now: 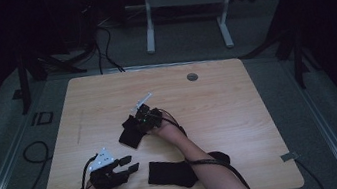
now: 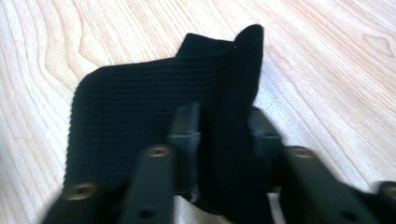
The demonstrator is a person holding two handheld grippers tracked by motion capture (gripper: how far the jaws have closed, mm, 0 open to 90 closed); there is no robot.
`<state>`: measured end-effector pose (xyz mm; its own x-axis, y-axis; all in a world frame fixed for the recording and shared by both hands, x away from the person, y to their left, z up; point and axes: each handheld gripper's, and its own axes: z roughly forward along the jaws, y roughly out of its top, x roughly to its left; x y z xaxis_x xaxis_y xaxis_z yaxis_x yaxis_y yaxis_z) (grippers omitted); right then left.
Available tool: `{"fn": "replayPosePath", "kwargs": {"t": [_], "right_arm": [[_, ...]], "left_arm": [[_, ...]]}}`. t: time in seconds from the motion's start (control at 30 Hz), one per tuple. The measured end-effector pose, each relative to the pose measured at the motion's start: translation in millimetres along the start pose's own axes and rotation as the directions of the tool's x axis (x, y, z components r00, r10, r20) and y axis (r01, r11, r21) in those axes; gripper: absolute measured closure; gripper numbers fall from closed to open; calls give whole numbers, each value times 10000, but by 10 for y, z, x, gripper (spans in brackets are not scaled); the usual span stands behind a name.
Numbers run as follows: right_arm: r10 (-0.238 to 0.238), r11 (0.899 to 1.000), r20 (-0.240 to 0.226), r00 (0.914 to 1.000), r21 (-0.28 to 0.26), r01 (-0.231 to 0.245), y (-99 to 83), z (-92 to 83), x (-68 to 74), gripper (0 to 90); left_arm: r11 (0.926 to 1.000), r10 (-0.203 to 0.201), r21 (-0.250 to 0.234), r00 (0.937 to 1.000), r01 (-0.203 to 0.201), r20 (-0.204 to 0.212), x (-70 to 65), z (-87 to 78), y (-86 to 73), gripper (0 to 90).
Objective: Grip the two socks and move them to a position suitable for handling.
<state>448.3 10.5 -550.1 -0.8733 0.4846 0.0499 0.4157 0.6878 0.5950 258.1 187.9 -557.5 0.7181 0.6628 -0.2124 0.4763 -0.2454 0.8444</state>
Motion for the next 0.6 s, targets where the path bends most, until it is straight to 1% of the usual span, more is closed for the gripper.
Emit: {"fn": "replayPosePath", "kwargs": {"t": [0.03, 0.1, 0.17, 0.2, 0.3, 0.37, 0.4, 0.43, 0.47, 0.5, 0.53, 0.6], "right_arm": [[-55, 10000, 98, 9999, 0, 55, 1, -3, 16, 749], [-70, 10000, 46, 10000, 21, 70, -5, -10, 43, 792], [3, 9999, 36, 10000, 104, -4, -7, -27, 58, 804], [-37, 10000, -34, 10000, 77, 37, -12, -45, 62, 808], [90, 9999, -116, 9999, -121, -92, -31, -113, 64, 810], [229, 9966, -404, 9989, -778, -260, -110, -337, 56, 812], [298, 9951, -491, 9983, -932, -343, -135, -397, 50, 811], [298, 9951, -491, 9983, -932, -343, -135, -397, 50, 811], [327, 9939, -512, 9982, -1037, -379, -162, -456, 45, 811], [329, 9911, -548, 9980, -1270, -397, -217, -560, 44, 812], [355, 9895, -582, 9977, -1377, -433, -243, -607, 44, 812], [481, 9832, -711, 9963, -1723, -598, -322, -739, 37, 812]], "left_arm": [[10000, -22, -16, 10000, 22, -20, 1, 0, 2, 548], [9999, -106, -33, 9999, 106, -79, 8, 0, 7, 549], [9999, -151, -47, 9998, 151, -128, 12, -2, 8, 552], [9998, -188, -21, 9997, 188, -132, 18, -1, 9, 566], [9996, -276, -40, 9994, 275, -199, 33, 2, 12, 566], [9994, -334, -73, 9992, 333, -208, 38, 13, 30, 565], [9994, -329, -87, 9992, 327, -241, 36, 19, 39, 564], [9994, -329, -87, 9992, 327, -241, 36, 19, 39, 564], [9994, -329, -87, 9992, 327, -241, 36, 19, 39, 564], [9991, -393, -178, 9990, 390, -193, 28, 39, 67, 560], [9993, -353, -146, 9992, 350, -208, 23, 46, 81, 555], [9993, -336, -155, 9993, 333, -182, 15, 67, 109, 546]]}}
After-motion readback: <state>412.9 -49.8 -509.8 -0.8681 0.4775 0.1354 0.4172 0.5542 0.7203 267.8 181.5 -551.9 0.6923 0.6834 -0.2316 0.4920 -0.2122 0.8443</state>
